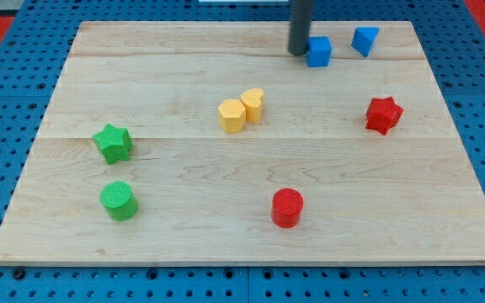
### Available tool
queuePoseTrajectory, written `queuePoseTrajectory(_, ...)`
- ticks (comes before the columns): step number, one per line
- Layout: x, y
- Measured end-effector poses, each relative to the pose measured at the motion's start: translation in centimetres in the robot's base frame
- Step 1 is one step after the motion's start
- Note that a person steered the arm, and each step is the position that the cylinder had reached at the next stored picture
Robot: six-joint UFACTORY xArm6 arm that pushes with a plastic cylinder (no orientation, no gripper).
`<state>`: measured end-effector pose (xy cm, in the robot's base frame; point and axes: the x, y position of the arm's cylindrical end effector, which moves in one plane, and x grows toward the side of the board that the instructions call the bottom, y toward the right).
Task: Move the green blocks to the center left of the board
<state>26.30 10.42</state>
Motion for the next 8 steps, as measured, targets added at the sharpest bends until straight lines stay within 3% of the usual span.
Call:
queuePoseTrajectory(4, 0.5, -1.3)
queuePoseTrajectory(6, 4.4, 0.7)
queuePoseTrajectory(7, 12.3, 1.6)
queuePoseTrajectory(8, 18.7, -2.6)
